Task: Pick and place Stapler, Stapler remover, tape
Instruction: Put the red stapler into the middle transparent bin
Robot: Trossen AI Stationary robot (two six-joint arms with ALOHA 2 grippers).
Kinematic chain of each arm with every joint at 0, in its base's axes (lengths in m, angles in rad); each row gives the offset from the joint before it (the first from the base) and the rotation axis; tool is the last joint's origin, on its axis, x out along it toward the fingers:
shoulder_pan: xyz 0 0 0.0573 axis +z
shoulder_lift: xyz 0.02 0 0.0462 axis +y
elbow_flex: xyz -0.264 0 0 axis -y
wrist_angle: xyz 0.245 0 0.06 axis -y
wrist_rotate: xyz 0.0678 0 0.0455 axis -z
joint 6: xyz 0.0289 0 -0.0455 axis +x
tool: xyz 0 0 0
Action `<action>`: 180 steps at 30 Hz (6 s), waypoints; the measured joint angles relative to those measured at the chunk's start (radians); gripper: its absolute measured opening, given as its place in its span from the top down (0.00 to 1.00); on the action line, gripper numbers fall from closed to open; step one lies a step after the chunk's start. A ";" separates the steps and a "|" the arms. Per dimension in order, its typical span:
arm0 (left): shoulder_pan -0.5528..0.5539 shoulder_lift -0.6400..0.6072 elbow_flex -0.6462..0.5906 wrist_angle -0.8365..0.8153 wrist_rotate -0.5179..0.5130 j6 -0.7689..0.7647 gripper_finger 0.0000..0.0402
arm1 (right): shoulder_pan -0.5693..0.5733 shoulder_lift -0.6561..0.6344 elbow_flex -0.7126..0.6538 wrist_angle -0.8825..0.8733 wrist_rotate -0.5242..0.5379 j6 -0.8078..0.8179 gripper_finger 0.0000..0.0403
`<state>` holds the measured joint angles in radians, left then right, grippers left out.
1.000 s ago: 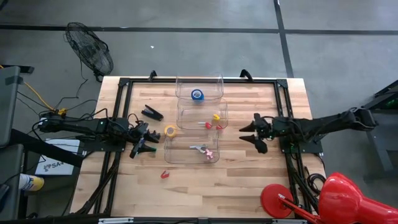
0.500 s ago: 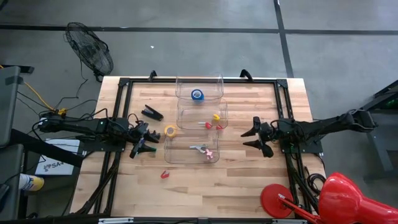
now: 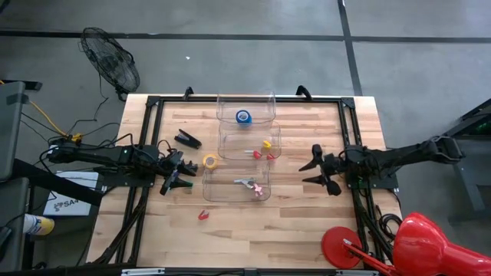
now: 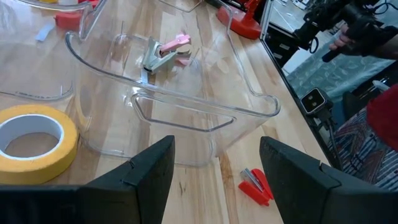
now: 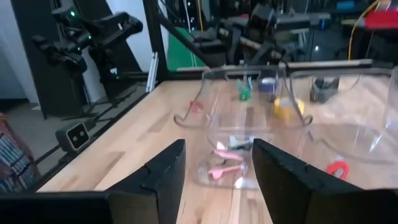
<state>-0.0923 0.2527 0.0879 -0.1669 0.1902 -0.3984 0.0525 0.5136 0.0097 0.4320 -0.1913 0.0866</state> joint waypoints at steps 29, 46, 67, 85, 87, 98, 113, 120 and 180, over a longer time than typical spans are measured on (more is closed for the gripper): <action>0.000 0.000 0.000 0.000 0.000 0.000 0.42 | -0.077 -0.498 0.000 -0.387 0.040 -0.071 0.56; 0.000 0.000 0.000 0.000 0.000 0.000 0.42 | -0.064 -0.487 0.000 -0.398 0.092 0.012 0.56; 0.000 0.000 0.000 0.000 0.000 0.000 0.42 | -0.064 -0.487 -0.001 -0.397 0.092 0.037 0.56; 0.000 -0.014 -0.003 0.063 0.005 -0.108 0.42 | -0.063 -0.487 -0.001 -0.396 0.091 0.036 0.56; 0.000 -0.013 -0.003 0.063 0.004 -0.110 0.42 | -0.063 -0.487 -0.001 -0.396 0.091 0.036 0.56; 0.000 -0.013 0.015 0.014 0.086 -0.308 0.42 | -0.064 -0.487 -0.001 -0.396 0.091 0.036 0.56; -0.039 0.222 0.384 -0.500 -0.058 -0.378 0.42 | -0.064 -0.487 -0.001 -0.396 0.091 0.036 0.56; -0.196 0.417 0.485 -0.537 -0.082 -0.428 0.42 | -0.064 -0.487 -0.001 -0.396 0.091 0.036 0.56; -0.852 1.467 0.786 -0.384 -0.863 -1.073 0.42 | -0.064 -0.481 -0.001 -0.391 0.090 0.036 0.56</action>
<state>-0.9447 1.7200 0.8742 -0.5512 -0.6724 -1.4709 -0.0112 0.0326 0.0090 0.0407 -0.1009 0.1227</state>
